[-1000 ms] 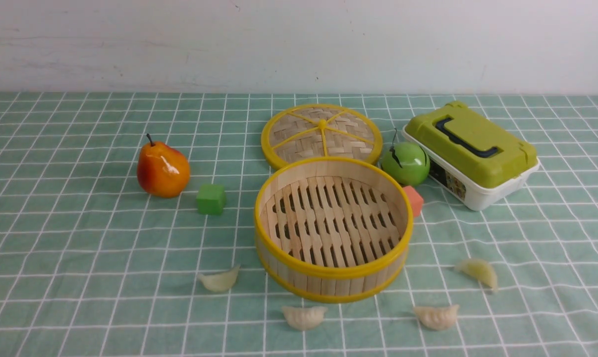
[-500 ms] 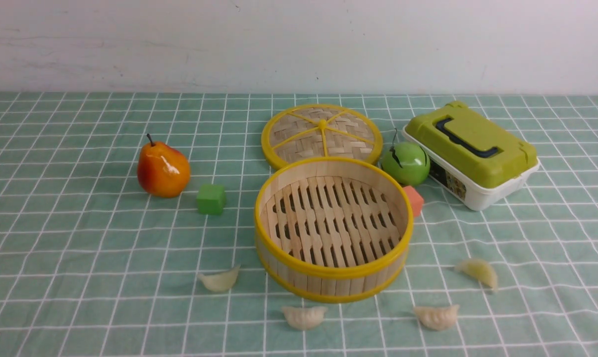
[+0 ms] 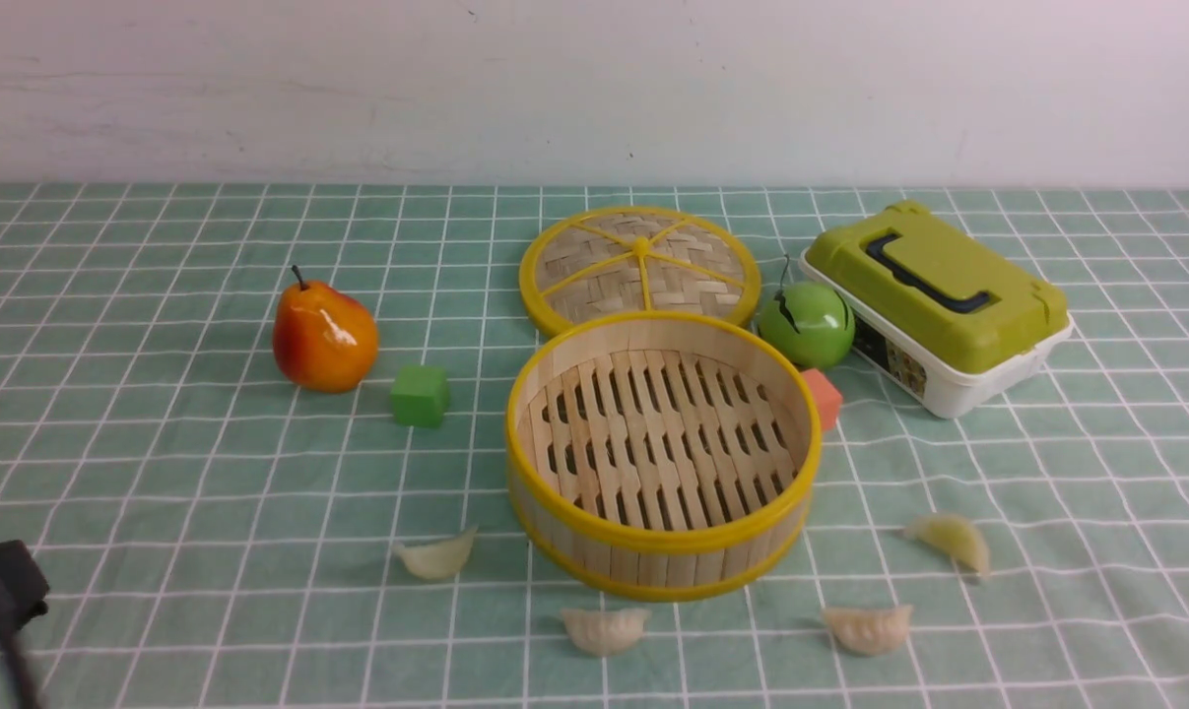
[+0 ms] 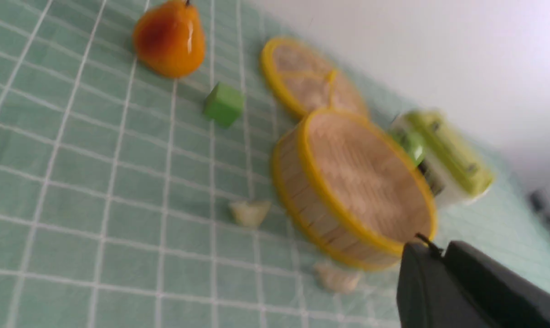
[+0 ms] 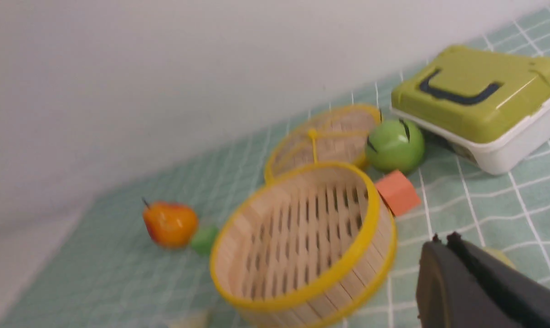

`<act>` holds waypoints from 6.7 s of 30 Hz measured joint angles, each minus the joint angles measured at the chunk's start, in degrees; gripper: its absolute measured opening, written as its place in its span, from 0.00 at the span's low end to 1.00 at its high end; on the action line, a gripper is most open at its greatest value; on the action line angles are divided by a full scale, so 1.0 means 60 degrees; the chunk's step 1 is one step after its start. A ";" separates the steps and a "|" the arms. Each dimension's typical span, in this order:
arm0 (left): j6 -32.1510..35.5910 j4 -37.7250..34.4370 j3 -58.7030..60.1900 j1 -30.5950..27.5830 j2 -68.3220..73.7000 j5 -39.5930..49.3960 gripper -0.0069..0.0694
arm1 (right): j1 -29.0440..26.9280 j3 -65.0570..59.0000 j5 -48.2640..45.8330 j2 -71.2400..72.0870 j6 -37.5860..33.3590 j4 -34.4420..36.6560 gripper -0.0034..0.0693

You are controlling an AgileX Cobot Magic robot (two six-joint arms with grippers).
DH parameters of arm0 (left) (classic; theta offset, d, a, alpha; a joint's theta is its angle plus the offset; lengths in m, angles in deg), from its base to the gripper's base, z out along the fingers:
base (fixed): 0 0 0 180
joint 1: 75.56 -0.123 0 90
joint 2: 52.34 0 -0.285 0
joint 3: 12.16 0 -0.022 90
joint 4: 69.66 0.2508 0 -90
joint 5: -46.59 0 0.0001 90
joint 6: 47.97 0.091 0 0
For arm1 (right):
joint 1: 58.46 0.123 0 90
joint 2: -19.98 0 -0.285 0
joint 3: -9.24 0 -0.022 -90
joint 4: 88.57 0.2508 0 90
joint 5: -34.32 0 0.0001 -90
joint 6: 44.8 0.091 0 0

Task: Put the dumplings into the steamer on the table with the blue tablecloth.
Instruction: 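Reach for and grasp a dumpling on the table with the left gripper, then place the dumpling into the bamboo steamer basket with the left gripper, then reach for and grasp a dumpling on the table with the left gripper, then place the dumpling into the bamboo steamer basket with the left gripper, then reach for and grasp a dumpling lying on the table beside the steamer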

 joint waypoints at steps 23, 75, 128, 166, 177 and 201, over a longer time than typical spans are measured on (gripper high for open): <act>0.2957 0.4735 -0.6416 0.4899 1.0738 0.2778 0.36 | 0.1735 0.2227 -0.3564 -0.3806 -0.2581 -0.1203 0.03; -0.3118 0.6733 -1.5674 0.7053 1.8579 0.2482 0.65 | 0.1806 0.2235 -0.3808 -0.3187 -0.2611 -0.1638 0.09; 0.3731 0.4129 -0.7255 0.7053 1.4724 0.0276 0.36 | 0.2110 0.2235 -0.3434 -0.3187 -0.2595 -0.1669 0.15; -0.1963 0.4847 -1.4990 0.5524 1.7796 0.3417 0.74 | 0.2110 0.3997 -0.4839 -0.5065 0.0956 -0.5091 0.20; -0.1074 0.5111 -1.3935 0.5516 1.3558 0.4811 0.29 | 0.2122 0.5247 -0.4720 -0.9738 0.0079 -0.3717 0.56; -0.0425 0.4008 -0.3601 0.5516 0.5311 0.4181 0.07 | 0.2122 0.7918 -0.2723 -1.4751 0.0892 -0.7189 0.38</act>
